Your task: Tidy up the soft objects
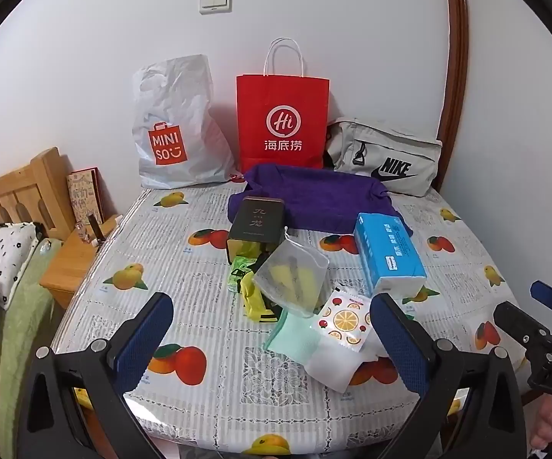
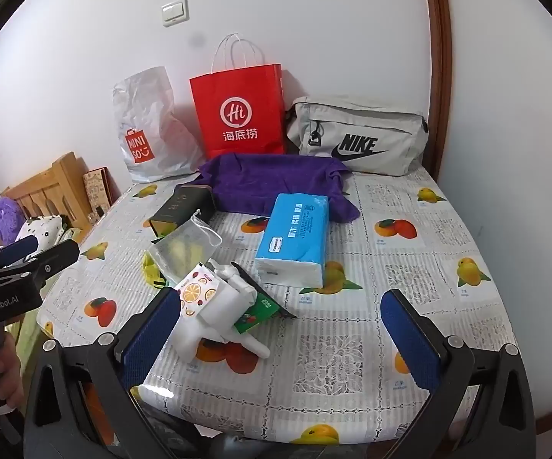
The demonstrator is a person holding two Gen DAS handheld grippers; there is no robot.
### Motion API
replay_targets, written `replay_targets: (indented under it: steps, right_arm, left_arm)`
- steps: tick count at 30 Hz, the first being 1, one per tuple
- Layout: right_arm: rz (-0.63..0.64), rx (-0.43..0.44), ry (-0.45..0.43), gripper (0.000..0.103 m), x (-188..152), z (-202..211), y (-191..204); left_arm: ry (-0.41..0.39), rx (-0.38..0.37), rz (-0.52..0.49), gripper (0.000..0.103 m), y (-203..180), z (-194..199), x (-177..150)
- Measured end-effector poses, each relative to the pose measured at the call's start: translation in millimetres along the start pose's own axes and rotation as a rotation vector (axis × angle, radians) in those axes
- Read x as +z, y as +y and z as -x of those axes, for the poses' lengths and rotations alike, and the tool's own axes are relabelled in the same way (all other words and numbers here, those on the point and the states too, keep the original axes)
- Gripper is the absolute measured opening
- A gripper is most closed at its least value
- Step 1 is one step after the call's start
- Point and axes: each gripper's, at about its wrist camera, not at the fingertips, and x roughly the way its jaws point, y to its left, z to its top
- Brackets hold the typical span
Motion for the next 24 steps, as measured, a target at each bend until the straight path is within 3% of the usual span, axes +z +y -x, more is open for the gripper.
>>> replay_targets:
  steps: [24]
  right_arm:
    - [0.002, -0.005, -0.013, 0.103, -1, 6, 4]
  left_arm:
    - [-0.01, -0.025, 0.015, 0.103, 2, 7, -2]
